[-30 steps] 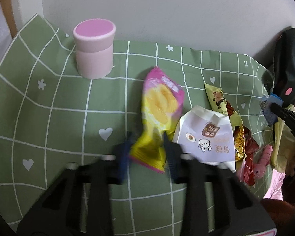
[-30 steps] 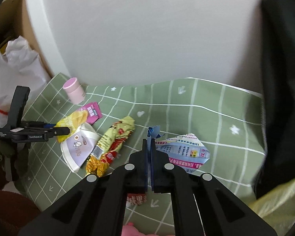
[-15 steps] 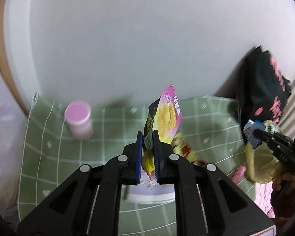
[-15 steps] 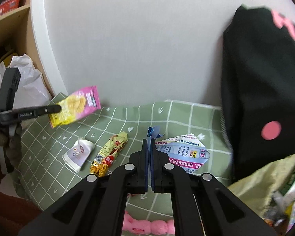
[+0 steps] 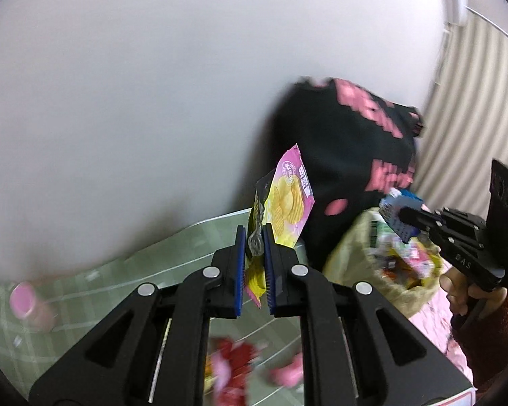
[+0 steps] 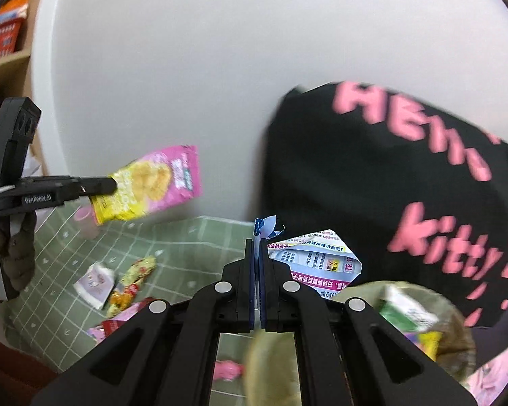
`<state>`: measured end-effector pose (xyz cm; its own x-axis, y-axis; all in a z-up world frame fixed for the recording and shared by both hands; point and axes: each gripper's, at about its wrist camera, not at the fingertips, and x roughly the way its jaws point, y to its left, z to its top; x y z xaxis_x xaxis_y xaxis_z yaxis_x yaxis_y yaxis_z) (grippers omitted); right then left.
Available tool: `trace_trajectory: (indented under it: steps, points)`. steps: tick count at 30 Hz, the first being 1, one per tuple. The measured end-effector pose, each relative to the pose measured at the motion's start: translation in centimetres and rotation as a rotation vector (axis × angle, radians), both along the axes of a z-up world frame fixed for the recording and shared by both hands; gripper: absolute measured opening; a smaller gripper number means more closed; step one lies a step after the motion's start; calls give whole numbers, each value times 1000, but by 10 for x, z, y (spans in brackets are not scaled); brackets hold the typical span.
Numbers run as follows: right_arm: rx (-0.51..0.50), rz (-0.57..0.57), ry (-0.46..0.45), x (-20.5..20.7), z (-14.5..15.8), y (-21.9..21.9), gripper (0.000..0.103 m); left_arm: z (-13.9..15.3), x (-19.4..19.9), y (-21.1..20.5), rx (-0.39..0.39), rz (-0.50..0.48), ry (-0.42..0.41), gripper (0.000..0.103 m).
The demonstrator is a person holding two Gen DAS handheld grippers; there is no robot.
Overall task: Collect trash
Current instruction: 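Carry both wrappers over the yellow trash bag with both tools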
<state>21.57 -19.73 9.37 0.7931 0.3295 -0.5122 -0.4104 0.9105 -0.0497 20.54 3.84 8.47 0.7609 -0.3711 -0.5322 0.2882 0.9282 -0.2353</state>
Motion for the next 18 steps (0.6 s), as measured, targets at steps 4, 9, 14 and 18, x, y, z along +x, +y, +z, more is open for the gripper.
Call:
trace_trajectory:
  steps: [4, 9, 14, 18]
  points:
    - [14, -71, -42, -9, 18, -35, 4, 8, 15, -53, 26, -127, -17, 10]
    - [29, -196, -62, -27, 29, -87, 4, 3, 29, -111, 32, -276, 8, 10]
    - [78, -280, -30, -42, 25, -132, 4, -17, 34, -175, 52, -453, 64, 10]
    - [127, -300, 13, -43, 14, -152, 4, -45, 39, -224, 100, -570, 137, 10]
